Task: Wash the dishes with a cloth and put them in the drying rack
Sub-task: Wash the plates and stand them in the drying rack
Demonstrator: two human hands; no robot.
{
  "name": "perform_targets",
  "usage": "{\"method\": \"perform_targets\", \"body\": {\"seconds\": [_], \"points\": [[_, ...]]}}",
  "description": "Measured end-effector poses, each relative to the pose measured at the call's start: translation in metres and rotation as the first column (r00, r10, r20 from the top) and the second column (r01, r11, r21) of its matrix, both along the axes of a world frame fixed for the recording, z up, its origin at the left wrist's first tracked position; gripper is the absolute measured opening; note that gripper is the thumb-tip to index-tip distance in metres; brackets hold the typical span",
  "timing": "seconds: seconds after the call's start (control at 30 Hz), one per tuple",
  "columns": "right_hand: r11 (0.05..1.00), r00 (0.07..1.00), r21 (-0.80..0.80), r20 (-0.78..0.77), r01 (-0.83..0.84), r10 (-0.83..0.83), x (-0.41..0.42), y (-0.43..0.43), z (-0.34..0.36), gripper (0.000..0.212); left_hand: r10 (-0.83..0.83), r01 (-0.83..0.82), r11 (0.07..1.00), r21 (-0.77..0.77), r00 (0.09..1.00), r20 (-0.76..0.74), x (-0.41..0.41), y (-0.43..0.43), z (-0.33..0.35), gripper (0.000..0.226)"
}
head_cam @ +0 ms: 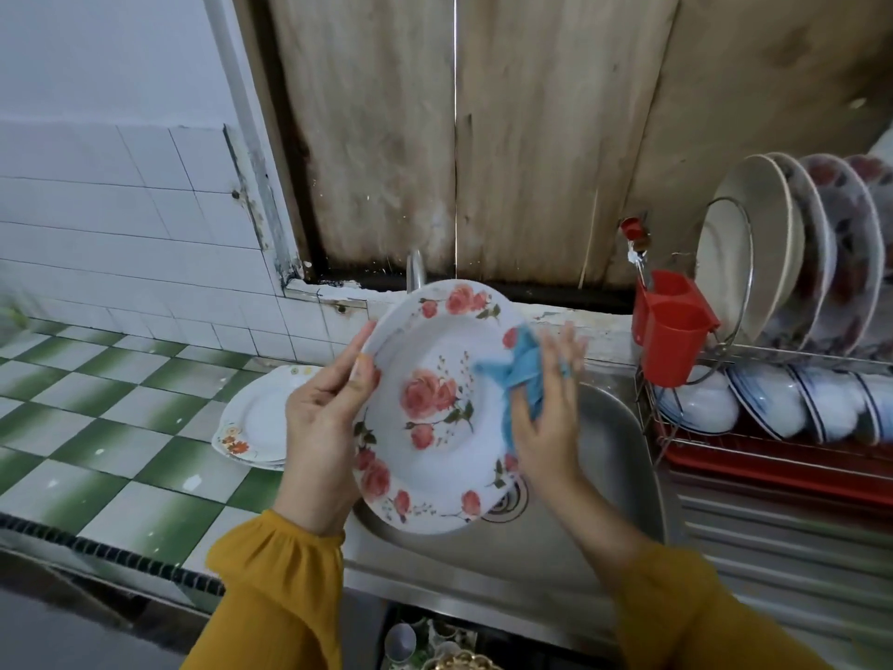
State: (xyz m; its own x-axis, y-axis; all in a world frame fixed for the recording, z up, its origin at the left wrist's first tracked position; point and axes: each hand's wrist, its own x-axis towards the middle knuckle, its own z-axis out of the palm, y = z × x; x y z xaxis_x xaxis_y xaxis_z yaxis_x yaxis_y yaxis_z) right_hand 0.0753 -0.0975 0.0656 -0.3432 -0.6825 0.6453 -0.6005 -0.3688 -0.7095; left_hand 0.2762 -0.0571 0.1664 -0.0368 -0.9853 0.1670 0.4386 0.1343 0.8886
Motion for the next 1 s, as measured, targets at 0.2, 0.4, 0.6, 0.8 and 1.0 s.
{"method": "perform_targets", "body": {"seconds": [0.2, 0.4, 0.6, 0.8, 1.0], "points": [[0.96, 0.991, -0.268, -0.123, -0.085, 0.054, 0.039, -0.012, 0.053, 0.064, -0.024, 0.037, 0.995, -0.093, 0.99, 0.137, -0.023, 0.009, -0.003, 0.028], [0.981, 0.984, -0.187, 0.158, -0.047, 0.077, 0.06, -0.005, 0.065, 0.07, -0.014, 0.042, 0.986, -0.161, 0.985, 0.169, -0.021, 0.003, 0.002, 0.029], [0.994, 0.939, 0.029, -0.326, -0.102, 0.106, 0.065, 0.031, -0.019, 0.077, -0.058, 0.07, 0.983, -0.17, 0.996, 0.072, -0.007, -0.005, 0.016, 0.036], [0.987, 0.788, 0.106, 0.595, 0.118, -0.158, 0.026, -0.011, 0.012, 0.056, -0.065, 0.085, 0.978, -0.191, 0.992, 0.106, -0.01, 0.001, 0.004, 0.063], [0.979, 0.054, 0.154, 0.987, -0.136, -0.148, -0.003, -0.033, 0.04, 0.04, 0.244, -0.158, 0.918, -0.364, 0.948, 0.204, -0.017, 0.003, 0.0, 0.039]]}}
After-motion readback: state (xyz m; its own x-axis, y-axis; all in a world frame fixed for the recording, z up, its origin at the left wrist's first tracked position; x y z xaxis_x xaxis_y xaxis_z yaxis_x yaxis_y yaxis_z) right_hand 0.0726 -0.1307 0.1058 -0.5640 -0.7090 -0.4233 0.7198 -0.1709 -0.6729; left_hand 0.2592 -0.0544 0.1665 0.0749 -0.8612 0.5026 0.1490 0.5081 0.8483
